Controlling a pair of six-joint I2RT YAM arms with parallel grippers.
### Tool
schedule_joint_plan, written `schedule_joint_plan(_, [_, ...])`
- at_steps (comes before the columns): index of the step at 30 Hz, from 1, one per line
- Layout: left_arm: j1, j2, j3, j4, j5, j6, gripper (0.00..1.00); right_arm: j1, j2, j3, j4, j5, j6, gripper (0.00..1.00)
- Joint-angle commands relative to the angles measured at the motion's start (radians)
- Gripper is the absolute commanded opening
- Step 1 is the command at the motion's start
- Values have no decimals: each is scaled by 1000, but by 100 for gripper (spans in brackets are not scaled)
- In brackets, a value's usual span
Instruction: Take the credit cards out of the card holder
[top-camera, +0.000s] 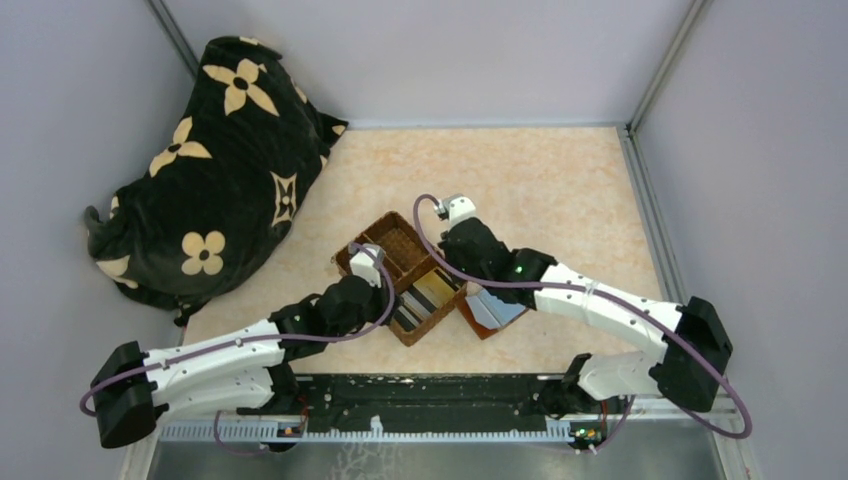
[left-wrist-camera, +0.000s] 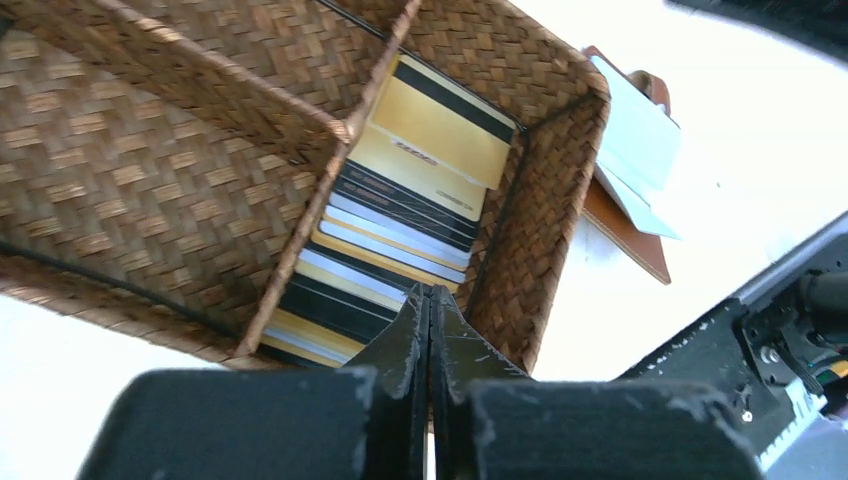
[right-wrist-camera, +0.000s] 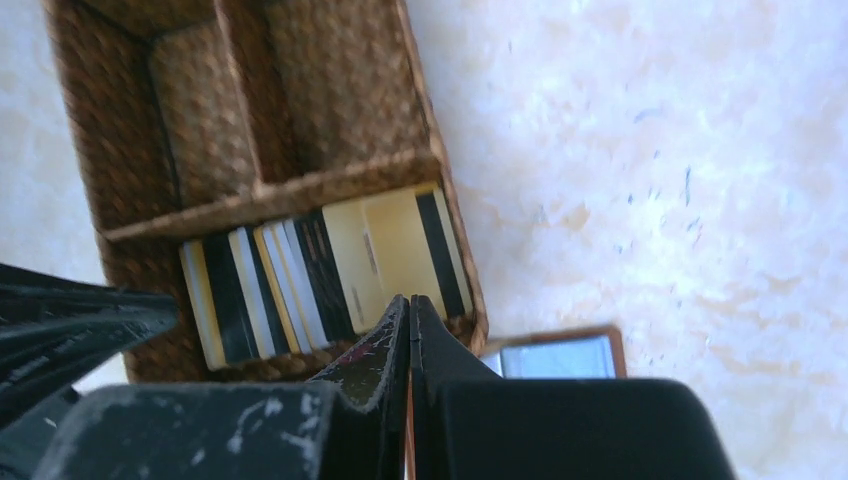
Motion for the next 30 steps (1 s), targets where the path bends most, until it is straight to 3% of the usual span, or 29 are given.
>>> schedule_joint_plan(1, [-4, 14, 27, 101, 77, 4, 1, 10, -50, -93, -17, -37, 56, 0])
schedule_joint_plan(6, [-4, -31, 2, 121, 30, -11, 53, 111, -78, -194, 10, -52, 150, 0])
schedule_joint_plan(9, [-4, -63, 0, 100, 4, -8, 66, 149, -66, -232, 42, -62, 195, 0])
schedule_joint_plan(21, [-4, -142, -5, 13, -29, -32, 87, 159, 152, -128, 165, -104, 149, 0])
schedule_joint_plan(30, [-4, -252, -26, -78, -77, -54, 89, 159, 313, -10, 199, -108, 95, 0])
